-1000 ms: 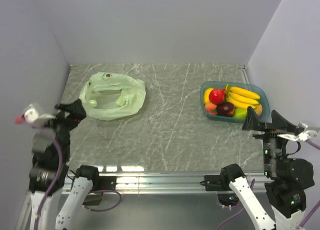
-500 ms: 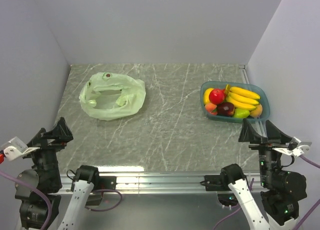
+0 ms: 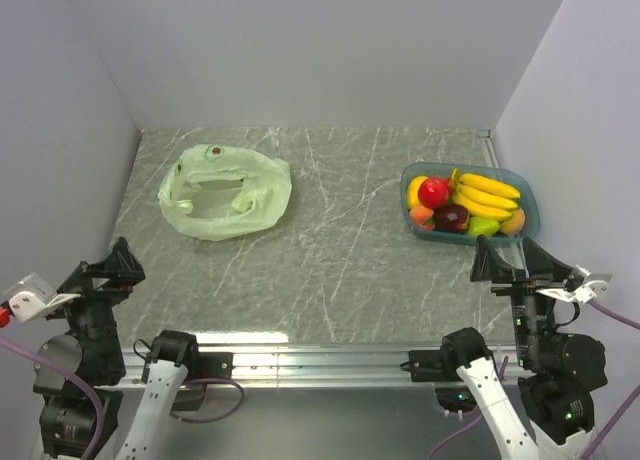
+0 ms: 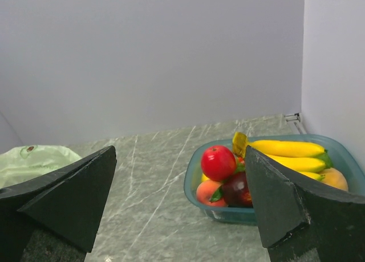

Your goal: Untie the knot of the plastic bag and take out the fruit

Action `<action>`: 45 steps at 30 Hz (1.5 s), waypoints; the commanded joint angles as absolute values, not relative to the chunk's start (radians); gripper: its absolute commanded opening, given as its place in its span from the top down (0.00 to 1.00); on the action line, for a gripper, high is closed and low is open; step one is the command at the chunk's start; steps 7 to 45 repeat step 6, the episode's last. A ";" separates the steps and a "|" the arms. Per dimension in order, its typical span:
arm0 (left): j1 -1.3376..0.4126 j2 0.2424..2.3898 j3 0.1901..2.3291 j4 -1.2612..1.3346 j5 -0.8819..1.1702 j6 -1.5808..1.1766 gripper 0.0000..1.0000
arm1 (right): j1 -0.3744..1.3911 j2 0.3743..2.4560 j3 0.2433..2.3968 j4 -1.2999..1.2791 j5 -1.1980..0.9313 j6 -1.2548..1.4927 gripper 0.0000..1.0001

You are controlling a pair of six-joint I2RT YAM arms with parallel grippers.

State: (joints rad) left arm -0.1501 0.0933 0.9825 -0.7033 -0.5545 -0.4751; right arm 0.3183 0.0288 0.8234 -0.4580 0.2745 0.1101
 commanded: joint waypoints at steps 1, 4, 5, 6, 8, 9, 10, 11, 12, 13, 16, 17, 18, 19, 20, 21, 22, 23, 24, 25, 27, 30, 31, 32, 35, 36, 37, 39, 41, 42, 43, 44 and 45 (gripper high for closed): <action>-0.149 0.091 0.969 -0.683 -0.560 -0.489 0.01 | 0.321 0.058 0.825 -0.443 0.255 0.103 0.00; -0.149 0.092 0.959 -0.677 -0.555 -0.497 0.01 | 0.319 0.057 0.827 -0.440 0.255 0.101 0.00; -0.149 0.092 0.957 -0.675 -0.557 -0.499 0.01 | 0.321 0.058 0.824 -0.439 0.255 0.101 0.00; -0.149 0.094 0.956 -0.673 -0.558 -0.496 0.00 | 0.319 0.057 0.825 -0.437 0.255 0.101 0.00; -0.149 0.094 0.956 -0.673 -0.558 -0.496 0.00 | 0.319 0.057 0.825 -0.437 0.255 0.101 0.00; -0.149 0.094 0.956 -0.673 -0.558 -0.496 0.00 | 0.319 0.057 0.825 -0.437 0.255 0.101 0.00; -0.149 0.094 0.956 -0.673 -0.558 -0.496 0.00 | 0.319 0.057 0.825 -0.437 0.255 0.101 0.00; -0.149 0.094 0.956 -0.673 -0.558 -0.496 0.00 | 0.319 0.057 0.825 -0.437 0.255 0.101 0.00; -0.149 0.094 0.956 -0.673 -0.558 -0.496 0.00 | 0.319 0.057 0.825 -0.437 0.255 0.101 0.00; -0.149 0.094 0.956 -0.673 -0.558 -0.496 0.00 | 0.319 0.057 0.825 -0.437 0.255 0.101 0.00; -0.149 0.094 0.956 -0.673 -0.558 -0.496 0.00 | 0.319 0.057 0.825 -0.437 0.255 0.101 0.00; -0.149 0.094 0.956 -0.673 -0.558 -0.496 0.00 | 0.319 0.057 0.825 -0.437 0.255 0.101 0.00; -0.149 0.094 0.956 -0.673 -0.558 -0.496 0.00 | 0.319 0.057 0.825 -0.437 0.255 0.101 0.00; -0.149 0.094 0.956 -0.673 -0.558 -0.496 0.00 | 0.319 0.057 0.825 -0.437 0.255 0.101 0.00; -0.149 0.094 0.956 -0.673 -0.558 -0.496 0.00 | 0.319 0.057 0.825 -0.437 0.255 0.101 0.00; -0.149 0.094 0.956 -0.673 -0.558 -0.496 0.00 | 0.319 0.057 0.825 -0.437 0.255 0.101 0.00; -0.149 0.094 0.956 -0.673 -0.558 -0.496 0.00 | 0.319 0.057 0.825 -0.437 0.255 0.101 0.00; -0.149 0.094 0.956 -0.673 -0.558 -0.496 0.00 | 0.319 0.057 0.825 -0.437 0.255 0.101 0.00; -0.149 0.094 0.956 -0.673 -0.558 -0.496 0.00 | 0.319 0.057 0.825 -0.437 0.255 0.101 0.00; -0.149 0.094 0.956 -0.673 -0.558 -0.496 0.00 | 0.319 0.057 0.825 -0.437 0.255 0.101 0.00; -0.149 0.094 0.956 -0.673 -0.558 -0.496 0.00 | 0.319 0.057 0.825 -0.437 0.255 0.101 0.00; -0.149 0.094 0.956 -0.673 -0.558 -0.496 0.00 | 0.319 0.057 0.825 -0.437 0.255 0.101 0.00; -0.149 0.094 0.956 -0.673 -0.558 -0.496 0.00 | 0.319 0.057 0.825 -0.437 0.255 0.101 0.00; -0.149 0.094 0.956 -0.673 -0.558 -0.496 0.00 | 0.319 0.057 0.825 -0.437 0.255 0.101 0.00; -0.149 0.094 0.956 -0.673 -0.558 -0.496 0.00 | 0.319 0.057 0.825 -0.437 0.255 0.101 0.00; -0.149 0.094 0.956 -0.673 -0.558 -0.496 0.00 | 0.319 0.057 0.825 -0.437 0.255 0.101 0.00; -0.149 0.094 0.956 -0.673 -0.558 -0.496 0.00 | 0.319 0.057 0.825 -0.437 0.255 0.101 0.00; -0.149 0.094 0.956 -0.673 -0.558 -0.496 0.00 | 0.319 0.057 0.825 -0.437 0.255 0.101 0.00; -0.149 0.094 0.956 -0.673 -0.558 -0.496 0.00 | 0.319 0.057 0.825 -0.437 0.255 0.101 0.00; -0.149 0.094 0.956 -0.673 -0.558 -0.496 0.00 | 0.319 0.057 0.825 -0.437 0.255 0.101 0.00; -0.149 0.094 0.956 -0.673 -0.558 -0.496 0.00 | 0.319 0.057 0.825 -0.437 0.255 0.101 0.00; -0.149 0.094 0.956 -0.673 -0.558 -0.496 0.00 | 0.319 0.057 0.825 -0.437 0.255 0.101 0.00; -0.149 0.094 0.956 -0.673 -0.558 -0.496 0.00 | 0.319 0.057 0.825 -0.437 0.255 0.101 0.00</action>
